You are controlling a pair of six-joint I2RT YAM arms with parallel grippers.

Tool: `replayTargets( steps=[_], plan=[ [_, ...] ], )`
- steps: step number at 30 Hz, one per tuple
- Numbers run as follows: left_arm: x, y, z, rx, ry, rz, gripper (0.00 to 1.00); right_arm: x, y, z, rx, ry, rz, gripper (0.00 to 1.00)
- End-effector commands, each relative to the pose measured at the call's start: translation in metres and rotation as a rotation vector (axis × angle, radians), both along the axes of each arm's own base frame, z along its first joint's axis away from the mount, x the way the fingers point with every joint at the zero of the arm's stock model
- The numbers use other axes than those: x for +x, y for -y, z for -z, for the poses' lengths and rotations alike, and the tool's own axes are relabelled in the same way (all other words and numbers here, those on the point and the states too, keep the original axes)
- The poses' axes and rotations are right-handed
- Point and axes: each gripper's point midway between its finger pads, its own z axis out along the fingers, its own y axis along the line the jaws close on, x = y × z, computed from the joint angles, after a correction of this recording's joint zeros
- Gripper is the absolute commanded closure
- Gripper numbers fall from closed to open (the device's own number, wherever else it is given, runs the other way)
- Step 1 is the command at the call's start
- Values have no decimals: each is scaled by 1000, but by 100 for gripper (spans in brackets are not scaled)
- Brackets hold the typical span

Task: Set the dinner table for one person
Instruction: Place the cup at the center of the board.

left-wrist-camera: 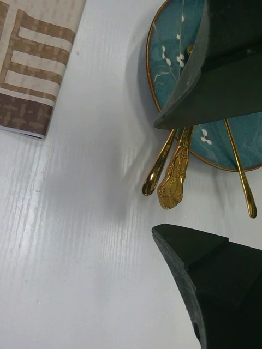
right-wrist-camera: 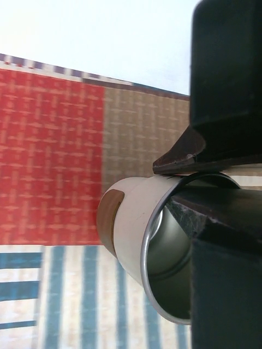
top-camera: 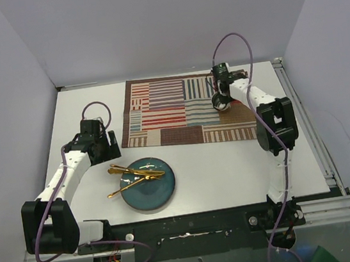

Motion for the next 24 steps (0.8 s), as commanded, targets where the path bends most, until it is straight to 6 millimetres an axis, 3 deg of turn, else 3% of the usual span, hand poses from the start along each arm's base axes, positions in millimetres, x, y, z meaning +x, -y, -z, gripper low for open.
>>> replayTargets(
  steps=[1, 8, 12, 18, 24],
  plan=[
    [15, 2, -12, -24, 69, 15, 29, -27, -18, -62, 88, 112, 0, 100],
    [15, 4, -14, -32, 82, 21, 29, -130, -72, -75, 206, 6, -132, 100],
    [14, 4, -13, -34, 77, 24, 29, -176, -92, -75, 299, -86, -210, 100],
    [15, 3, -12, -30, 72, 23, 29, -222, -105, -66, 342, -181, -263, 100],
    [14, 3, -10, -32, 64, 24, 29, -259, -112, -41, 360, -275, -297, 100]
  ],
)
